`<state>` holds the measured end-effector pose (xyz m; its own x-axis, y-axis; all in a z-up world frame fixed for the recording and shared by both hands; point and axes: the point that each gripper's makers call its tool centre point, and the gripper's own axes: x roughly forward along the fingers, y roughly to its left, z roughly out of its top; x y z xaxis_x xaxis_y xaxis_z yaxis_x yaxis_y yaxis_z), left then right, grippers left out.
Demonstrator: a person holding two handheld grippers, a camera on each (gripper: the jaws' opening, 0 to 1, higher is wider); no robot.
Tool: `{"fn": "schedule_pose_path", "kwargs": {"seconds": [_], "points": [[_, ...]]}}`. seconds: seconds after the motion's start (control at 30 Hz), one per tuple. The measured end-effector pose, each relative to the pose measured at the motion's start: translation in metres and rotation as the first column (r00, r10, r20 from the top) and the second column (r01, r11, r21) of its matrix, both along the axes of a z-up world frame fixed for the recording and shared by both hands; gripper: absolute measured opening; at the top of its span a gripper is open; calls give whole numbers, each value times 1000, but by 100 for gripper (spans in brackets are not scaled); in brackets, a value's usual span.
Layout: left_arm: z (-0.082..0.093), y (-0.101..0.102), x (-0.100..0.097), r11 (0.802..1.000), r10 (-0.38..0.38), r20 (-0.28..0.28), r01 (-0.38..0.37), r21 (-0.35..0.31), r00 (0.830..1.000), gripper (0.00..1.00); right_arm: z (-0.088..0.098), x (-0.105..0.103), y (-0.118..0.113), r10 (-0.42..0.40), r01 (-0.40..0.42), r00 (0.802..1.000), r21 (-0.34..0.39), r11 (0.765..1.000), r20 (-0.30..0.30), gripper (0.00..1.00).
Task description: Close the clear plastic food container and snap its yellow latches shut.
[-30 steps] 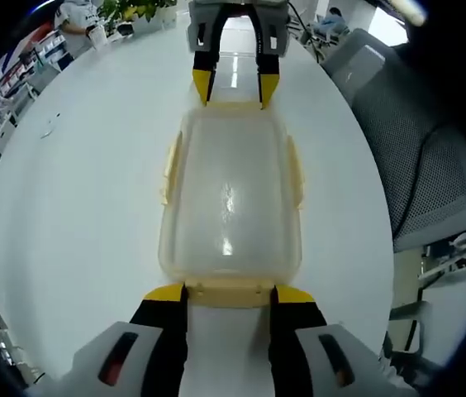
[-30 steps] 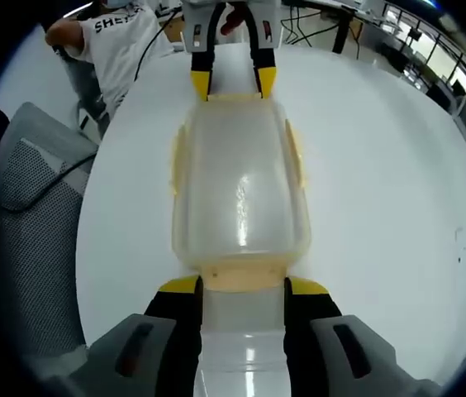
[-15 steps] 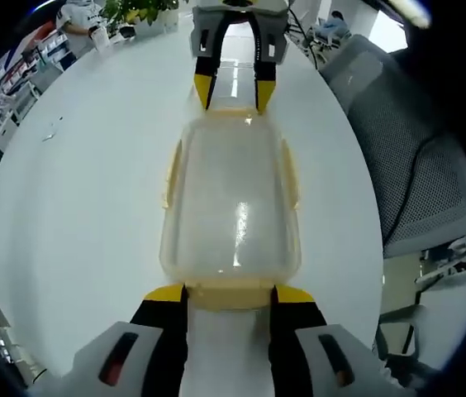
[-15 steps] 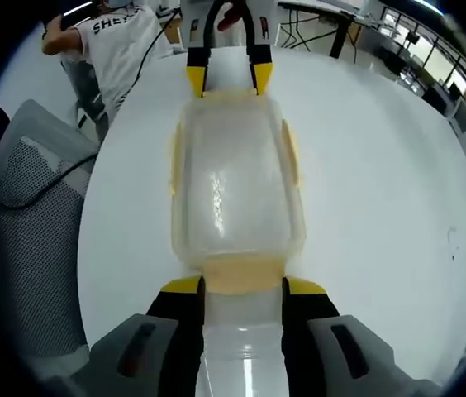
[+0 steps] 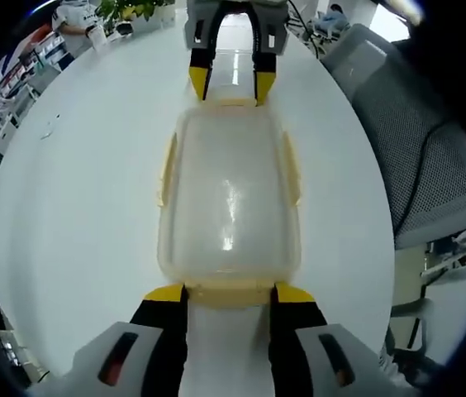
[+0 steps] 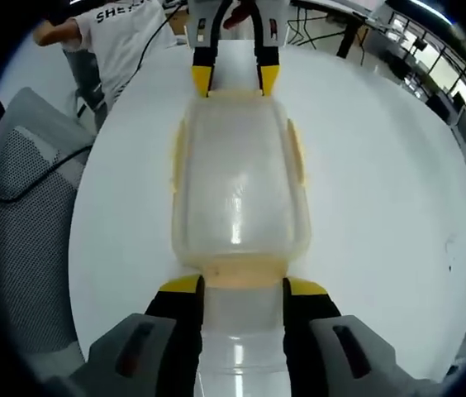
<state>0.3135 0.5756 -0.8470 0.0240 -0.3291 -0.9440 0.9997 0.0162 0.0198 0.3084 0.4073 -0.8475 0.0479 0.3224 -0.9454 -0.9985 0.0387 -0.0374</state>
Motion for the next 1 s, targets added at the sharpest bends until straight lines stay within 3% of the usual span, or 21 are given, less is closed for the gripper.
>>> {"fn": "schedule_pose_path", "kwargs": {"seconds": [0.33,0.63,1.0], "points": [[1,-3,3,1000,-1,1,1,6,1000,33,-3,0,1,17,-18,999,-34,999,-33,35],[10,-5,-2,1000,1,-16,-2,-16,1000,33,4,-7,-4,32,-33,997,-11,999,-64,35],[30,-6,-2,1000,-6,2,6,-10,1000,33,25,-6,-4,39,-39,999,2,999,-32,35]]}}
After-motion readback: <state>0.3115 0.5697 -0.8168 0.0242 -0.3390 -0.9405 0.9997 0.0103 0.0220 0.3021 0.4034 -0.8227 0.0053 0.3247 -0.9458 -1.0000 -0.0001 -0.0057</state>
